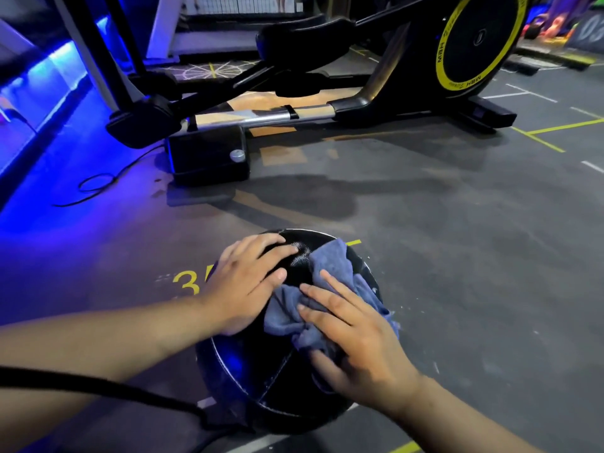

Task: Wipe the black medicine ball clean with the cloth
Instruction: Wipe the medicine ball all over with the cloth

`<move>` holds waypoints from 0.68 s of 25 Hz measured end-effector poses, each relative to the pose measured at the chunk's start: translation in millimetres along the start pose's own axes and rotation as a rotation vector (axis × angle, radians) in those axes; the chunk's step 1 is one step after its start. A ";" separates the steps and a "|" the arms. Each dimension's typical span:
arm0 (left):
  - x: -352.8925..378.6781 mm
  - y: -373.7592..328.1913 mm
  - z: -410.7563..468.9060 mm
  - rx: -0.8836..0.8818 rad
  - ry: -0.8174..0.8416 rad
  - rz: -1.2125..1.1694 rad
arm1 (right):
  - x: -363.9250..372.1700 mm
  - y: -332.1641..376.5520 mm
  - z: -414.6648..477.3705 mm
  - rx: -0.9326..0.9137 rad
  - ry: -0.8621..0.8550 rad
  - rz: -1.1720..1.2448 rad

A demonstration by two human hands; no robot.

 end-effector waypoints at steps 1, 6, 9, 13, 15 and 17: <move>0.5 -5.5 -5.9 0.008 -0.005 0.015 | -3.6 -3.9 -0.8 -0.011 0.024 -0.033; -1.4 -18.4 -20.1 0.035 -0.007 0.035 | -35.2 -137.2 21.3 0.885 -0.157 0.282; -4.0 -13.6 -19.0 0.044 -0.012 0.020 | -20.4 -163.6 20.9 1.030 -0.170 0.453; -7.6 5.3 -16.4 0.108 -0.007 -0.024 | -13.6 -92.2 14.6 0.692 -0.327 0.458; -6.9 12.9 -11.6 0.183 0.032 0.008 | -13.1 -55.6 -0.2 0.487 -0.367 0.285; -5.7 18.0 -6.7 0.278 0.064 0.117 | -3.5 -22.1 -16.6 0.279 -0.375 0.121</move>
Point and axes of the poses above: each hand's wrist, its own z-axis towards the middle knuckle, its own x-axis out of the palm, y = z × x, the point moved 8 cm from there along z, towards the middle knuckle, and after that the axes turned 10 degrees about z, right-handed, at the moved point
